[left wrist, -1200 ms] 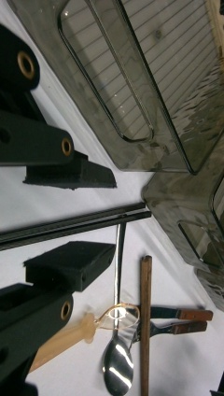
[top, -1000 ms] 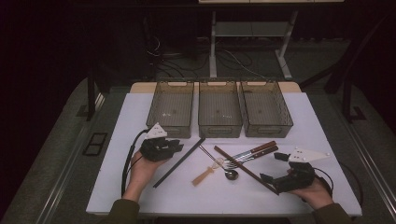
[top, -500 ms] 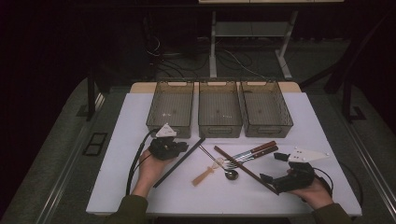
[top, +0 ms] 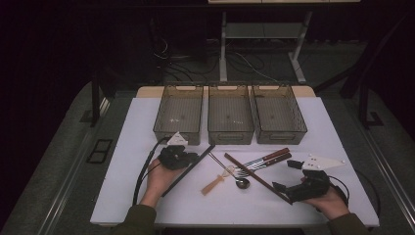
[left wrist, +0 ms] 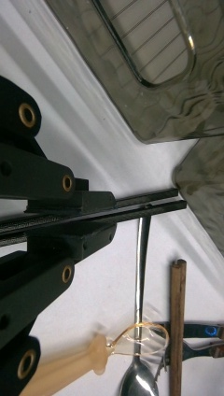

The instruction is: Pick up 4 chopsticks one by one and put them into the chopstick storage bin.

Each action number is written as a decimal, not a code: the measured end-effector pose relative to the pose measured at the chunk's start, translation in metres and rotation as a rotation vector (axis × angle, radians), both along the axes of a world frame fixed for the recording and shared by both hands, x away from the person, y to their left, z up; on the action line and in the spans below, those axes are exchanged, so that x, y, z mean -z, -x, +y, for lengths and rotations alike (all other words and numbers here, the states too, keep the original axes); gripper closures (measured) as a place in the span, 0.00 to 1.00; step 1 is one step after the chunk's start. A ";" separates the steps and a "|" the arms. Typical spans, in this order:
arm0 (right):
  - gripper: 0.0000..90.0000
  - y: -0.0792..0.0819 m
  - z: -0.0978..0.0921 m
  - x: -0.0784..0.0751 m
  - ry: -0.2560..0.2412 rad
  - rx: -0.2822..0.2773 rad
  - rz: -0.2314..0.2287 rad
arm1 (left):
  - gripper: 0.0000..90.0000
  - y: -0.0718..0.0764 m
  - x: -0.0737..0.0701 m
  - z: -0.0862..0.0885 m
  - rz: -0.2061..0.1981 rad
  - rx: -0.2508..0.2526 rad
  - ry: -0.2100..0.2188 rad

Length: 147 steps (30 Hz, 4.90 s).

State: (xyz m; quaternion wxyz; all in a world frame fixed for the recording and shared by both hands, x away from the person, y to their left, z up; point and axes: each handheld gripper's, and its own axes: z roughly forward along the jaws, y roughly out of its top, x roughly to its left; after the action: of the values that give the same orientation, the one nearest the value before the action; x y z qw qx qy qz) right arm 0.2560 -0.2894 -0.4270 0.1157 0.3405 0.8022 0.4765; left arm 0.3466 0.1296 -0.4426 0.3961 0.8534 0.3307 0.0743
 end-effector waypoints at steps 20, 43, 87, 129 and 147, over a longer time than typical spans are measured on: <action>0.01 0.000 0.000 0.000 0.001 0.001 0.000 | 0.91 0.006 0.005 -0.009 -0.034 0.006 -0.106; 0.01 0.001 -0.001 -0.001 0.000 -0.003 -0.002 | 0.95 0.005 0.003 -0.010 -0.035 -0.043 -0.109; 0.01 0.000 -0.001 0.000 -0.002 -0.006 0.001 | 0.95 0.015 -0.056 0.022 -0.079 -0.078 0.063; 0.01 -0.002 0.004 0.004 0.013 0.011 0.014 | 0.95 -0.034 -0.119 0.035 -0.154 -0.088 0.177; 0.01 -0.001 0.003 0.003 0.000 0.020 0.012 | 0.95 -0.085 -0.149 0.033 -0.175 -0.125 0.168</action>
State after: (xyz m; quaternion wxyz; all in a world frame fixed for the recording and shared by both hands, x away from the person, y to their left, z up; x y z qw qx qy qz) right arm 0.2574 -0.2869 -0.4300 0.1159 0.3515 0.7995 0.4731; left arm 0.4321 0.1628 -0.2934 0.4882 0.7851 0.3525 0.1448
